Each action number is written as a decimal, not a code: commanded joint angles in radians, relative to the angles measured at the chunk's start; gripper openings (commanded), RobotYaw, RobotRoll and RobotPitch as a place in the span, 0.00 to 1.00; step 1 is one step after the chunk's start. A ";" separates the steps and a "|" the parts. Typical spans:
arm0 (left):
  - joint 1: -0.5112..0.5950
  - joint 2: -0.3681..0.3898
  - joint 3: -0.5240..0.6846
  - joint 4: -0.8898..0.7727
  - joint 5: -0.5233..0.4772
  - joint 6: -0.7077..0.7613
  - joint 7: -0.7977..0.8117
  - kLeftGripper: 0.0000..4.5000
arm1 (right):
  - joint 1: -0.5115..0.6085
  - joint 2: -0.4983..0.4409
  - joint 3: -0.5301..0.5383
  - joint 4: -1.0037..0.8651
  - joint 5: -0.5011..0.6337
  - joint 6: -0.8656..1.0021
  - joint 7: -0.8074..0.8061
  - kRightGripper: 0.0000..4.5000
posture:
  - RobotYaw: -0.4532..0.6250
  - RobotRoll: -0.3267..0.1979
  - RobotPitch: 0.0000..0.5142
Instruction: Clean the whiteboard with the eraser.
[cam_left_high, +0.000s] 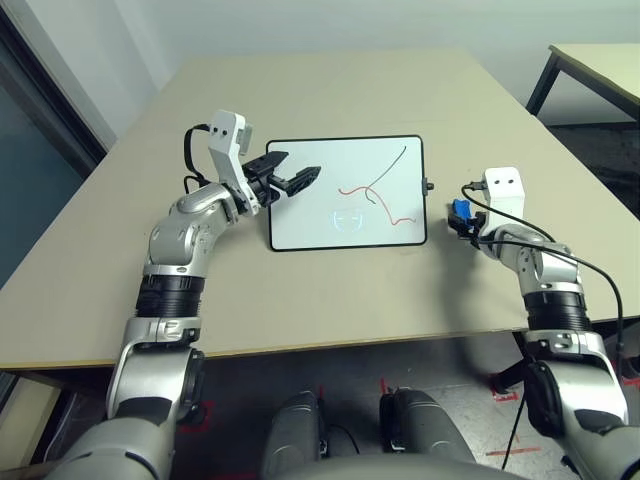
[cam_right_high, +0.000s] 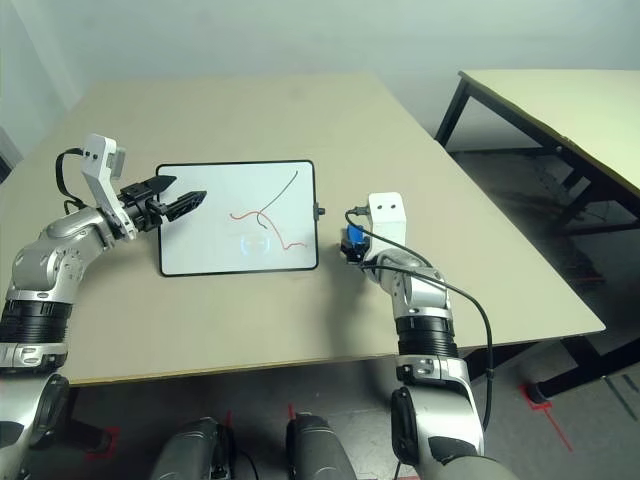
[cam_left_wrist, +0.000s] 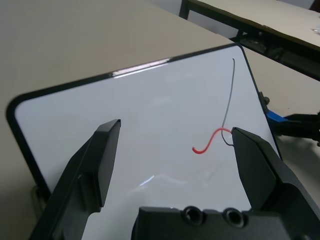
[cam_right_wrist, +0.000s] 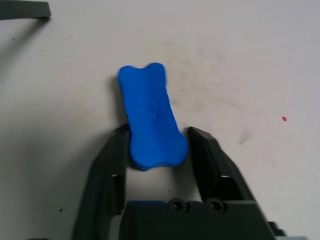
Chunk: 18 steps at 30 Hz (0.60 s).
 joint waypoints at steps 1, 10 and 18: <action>0.014 0.011 -0.023 -0.044 -0.010 0.046 -0.019 1.00 | -0.011 0.003 -0.002 0.028 -0.003 -0.005 -0.004 0.27 | 0.33 0.62 0.09; 0.017 0.029 -0.045 -0.115 -0.021 0.113 -0.041 1.00 | -0.102 -0.021 0.012 -0.187 0.039 0.061 0.045 0.15 | 0.32 0.62 0.08; 0.012 0.022 -0.061 -0.122 -0.018 0.128 -0.043 1.00 | -0.178 0.013 0.128 -0.359 0.085 0.235 0.126 0.15 | 0.31 0.62 0.07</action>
